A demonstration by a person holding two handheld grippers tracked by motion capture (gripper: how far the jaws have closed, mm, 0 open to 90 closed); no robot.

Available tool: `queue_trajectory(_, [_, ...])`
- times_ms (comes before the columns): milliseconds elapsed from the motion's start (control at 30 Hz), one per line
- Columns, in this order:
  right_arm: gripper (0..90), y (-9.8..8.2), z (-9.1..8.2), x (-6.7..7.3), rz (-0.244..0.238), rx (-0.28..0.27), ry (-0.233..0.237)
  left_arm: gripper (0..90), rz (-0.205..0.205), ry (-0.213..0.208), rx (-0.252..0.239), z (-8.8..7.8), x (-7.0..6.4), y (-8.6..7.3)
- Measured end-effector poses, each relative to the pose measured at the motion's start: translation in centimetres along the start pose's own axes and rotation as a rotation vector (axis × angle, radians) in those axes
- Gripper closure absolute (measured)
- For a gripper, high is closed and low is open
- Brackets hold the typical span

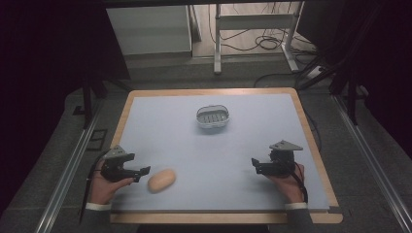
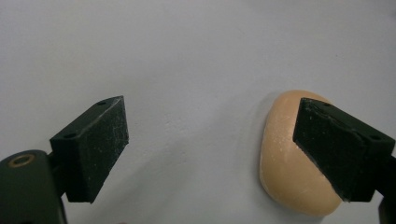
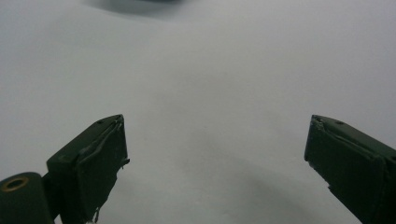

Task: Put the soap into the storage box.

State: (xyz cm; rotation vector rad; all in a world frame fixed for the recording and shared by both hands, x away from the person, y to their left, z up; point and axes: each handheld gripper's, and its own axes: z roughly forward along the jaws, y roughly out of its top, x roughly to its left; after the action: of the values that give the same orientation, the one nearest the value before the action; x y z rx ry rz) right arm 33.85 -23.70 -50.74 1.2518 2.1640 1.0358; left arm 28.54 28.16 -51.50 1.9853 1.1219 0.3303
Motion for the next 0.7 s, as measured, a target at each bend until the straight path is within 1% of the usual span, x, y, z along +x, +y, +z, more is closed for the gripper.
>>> queue_trajectory(100, [7.1,-0.1,-0.2,-0.4,0.006,-0.015,0.002,11.3,-0.004,-0.005,0.000,0.1,-0.2,0.1])
queue_trajectory(167, [7.4,-0.2,-0.2,-0.6,0.007,-0.020,-0.003,11.3,-0.003,-0.001,0.015,0.2,-0.4,0.0])
queue_trajectory(233, [7.7,-0.3,-0.1,-0.9,0.017,-0.027,0.001,12.0,-0.012,-0.008,0.026,0.0,-0.5,-0.1])
queue_trajectory(267, [8.1,-0.3,0.0,-1.0,0.022,-0.033,0.008,12.3,-0.018,-0.014,0.017,-0.2,-0.6,-0.1])
queue_trajectory(333, [8.4,-0.6,0.0,-0.9,0.016,-0.038,0.013,13.0,-0.020,-0.016,0.006,-0.4,-0.6,-0.1])
queue_trajectory(400, [8.5,-0.8,0.0,-0.7,0.008,-0.031,0.007,13.2,-0.020,-0.009,0.006,-0.6,-0.5,0.0])
queue_trajectory(433, [8.5,-0.9,0.0,-0.7,0.004,-0.029,0.005,13.1,-0.013,0.003,0.011,-0.7,-0.4,0.1])
queue_trajectory(500, [8.5,-0.9,-0.3,-0.5,0.017,-0.033,0.000,13.1,-0.020,0.018,0.006,-1.0,-0.5,0.1])
queue_trajectory(533, [8.5,-0.9,-0.5,-0.3,0.016,-0.032,-0.001,13.2,-0.026,0.012,-0.004,-1.3,-0.4,0.1])
queue_trajectory(567, [8.5,-0.9,-0.5,-0.3,0.016,-0.032,-0.001,13.2,-0.026,0.012,-0.004,-1.3,-0.4,0.1])
queue_trajectory(600, [8.5,-1.2,-0.8,0.0,0.008,-0.029,-0.009,13.3,-0.030,0.003,-0.021,-1.5,-0.4,0.2])
queue_trajectory(667, [8.6,-1.4,-1.0,0.0,0.004,-0.025,-0.012,13.5,-0.027,0.004,-0.021,-1.5,-0.4,0.3])
queue_trajectory(700, [8.6,-1.9,-1.2,-0.3,0.007,-0.017,-0.010,13.5,-0.024,0.007,-0.017,-1.5,-0.5,0.3])
